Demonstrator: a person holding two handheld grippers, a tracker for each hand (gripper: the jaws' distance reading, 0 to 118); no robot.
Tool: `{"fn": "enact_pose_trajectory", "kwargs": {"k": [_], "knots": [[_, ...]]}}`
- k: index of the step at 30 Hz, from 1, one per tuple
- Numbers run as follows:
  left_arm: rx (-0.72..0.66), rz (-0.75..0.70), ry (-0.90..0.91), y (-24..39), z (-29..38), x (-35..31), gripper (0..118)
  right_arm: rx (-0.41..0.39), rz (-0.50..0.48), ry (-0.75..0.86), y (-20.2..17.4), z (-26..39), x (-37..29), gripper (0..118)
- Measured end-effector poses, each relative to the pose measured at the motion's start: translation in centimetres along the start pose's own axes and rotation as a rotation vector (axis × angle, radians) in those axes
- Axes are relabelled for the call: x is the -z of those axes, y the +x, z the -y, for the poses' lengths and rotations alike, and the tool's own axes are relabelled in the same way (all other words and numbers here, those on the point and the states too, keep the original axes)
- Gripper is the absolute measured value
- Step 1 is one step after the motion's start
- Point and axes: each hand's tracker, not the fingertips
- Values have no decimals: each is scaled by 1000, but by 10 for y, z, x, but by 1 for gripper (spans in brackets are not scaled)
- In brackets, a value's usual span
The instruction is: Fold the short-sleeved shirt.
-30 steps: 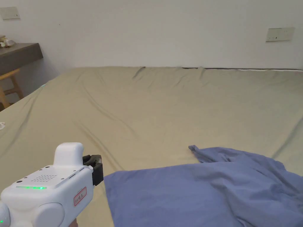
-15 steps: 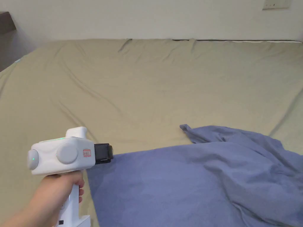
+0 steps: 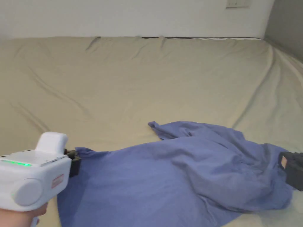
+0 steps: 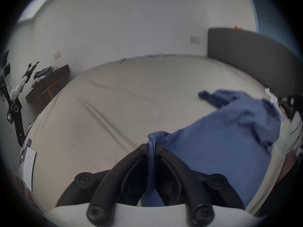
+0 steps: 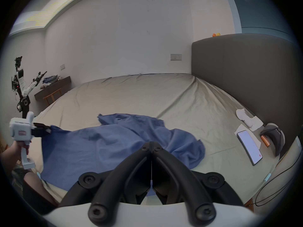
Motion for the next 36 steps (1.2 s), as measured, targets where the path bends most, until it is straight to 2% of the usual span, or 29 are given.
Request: {"fn": "enact_pose_trajectory", "kwargs": {"k": [2,4,5,6,7,9,10,14,15,16,18,19,20,21,22,23,24,25,29,33,36], "knots": [[-61,22,39,-8,-9,-13,8,16,35,-10,21,-10,9,3],[-89,56,38,-16,-17,-22,8,106,85,-35,52,-25,28,6],[-99,56,55,-13,-23,-28,8,146,89,-58,68,-32,42,35],[-99,57,65,-15,-25,-32,8,132,84,-90,86,-39,58,73],[-112,60,78,-17,-27,-36,8,107,80,-126,99,-44,74,103],[-155,74,85,-17,-32,-39,8,107,114,-243,117,-44,105,118],[-171,82,84,-18,-33,-39,8,120,141,-223,126,-46,113,118],[-171,79,69,-15,-34,-31,8,221,136,-399,135,-23,150,118],[-171,79,61,-14,-34,-30,8,229,131,-441,134,-16,156,116],[-172,83,51,-12,-33,-29,8,234,130,-474,130,-10,158,108],[-170,87,38,-8,-33,-28,8,258,50,-509,115,9,155,57],[-175,94,29,-6,-32,-28,8,200,127,-473,105,12,150,52],[-168,95,26,-5,-32,-29,8,130,143,-412,98,12,144,32],[-162,97,25,-8,-32,-29,8,120,42,-429,98,11,145,12],[-159,97,26,-7,-32,-30,8,135,38,-430,97,11,145,12],[-157,99,30,-8,-33,-33,8,120,113,-400,92,10,143,11],[-161,100,38,-8,-35,-36,8,106,114,-370,90,8,140,11],[-169,97,49,-12,-36,-39,8,111,90,-329,89,5,136,11],[-185,91,112,-24,-51,-59,8,141,106,-202,93,-26,109,11],[-171,59,241,-46,-90,-104,7,92,85,-51,89,-81,50,11],[-195,16,306,-67,-120,-131,7,31,132,82,84,-120,1,11]]}}
